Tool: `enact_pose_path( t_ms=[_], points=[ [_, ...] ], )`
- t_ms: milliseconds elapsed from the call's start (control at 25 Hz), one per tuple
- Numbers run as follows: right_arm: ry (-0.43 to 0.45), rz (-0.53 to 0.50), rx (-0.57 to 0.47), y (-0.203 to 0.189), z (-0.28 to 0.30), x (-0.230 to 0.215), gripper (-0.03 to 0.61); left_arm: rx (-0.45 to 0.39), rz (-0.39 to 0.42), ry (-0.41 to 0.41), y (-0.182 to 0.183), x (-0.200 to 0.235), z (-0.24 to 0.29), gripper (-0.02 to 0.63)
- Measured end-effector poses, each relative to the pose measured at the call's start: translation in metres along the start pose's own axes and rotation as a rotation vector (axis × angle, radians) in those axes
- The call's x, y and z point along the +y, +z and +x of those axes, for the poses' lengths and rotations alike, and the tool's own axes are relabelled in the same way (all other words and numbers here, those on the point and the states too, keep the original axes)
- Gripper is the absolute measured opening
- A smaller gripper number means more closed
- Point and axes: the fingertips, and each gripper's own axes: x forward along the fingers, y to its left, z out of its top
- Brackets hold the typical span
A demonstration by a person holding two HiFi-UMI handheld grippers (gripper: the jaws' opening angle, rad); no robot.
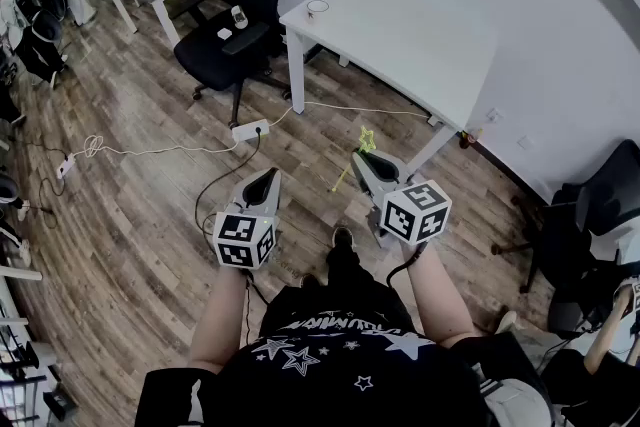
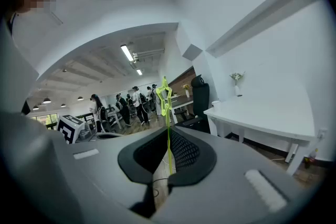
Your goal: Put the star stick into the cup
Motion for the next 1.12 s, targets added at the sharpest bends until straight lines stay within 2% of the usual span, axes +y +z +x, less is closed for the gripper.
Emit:
enact_pose_path(
  t_ms=[280, 600, 1120],
  points=[
    [-0.006, 0.007, -0.012, 0.002, -0.002, -0.010, 0.029, -0.005, 0.016, 0.000, 0.006, -0.005, 0.008, 0.004],
    [-0.035, 0.050, 0.003, -0.016, -0.009, -0.027, 0.029, 0.007, 0.019, -0.016, 0.002, -0.014, 0.014, 0.003],
    [-0.063, 0.086, 0.006, -0.022, 0.005, -0.050, 0.029, 0.016, 0.027, 0.004, 0.006, 0.009, 0.022, 0.003]
  ],
)
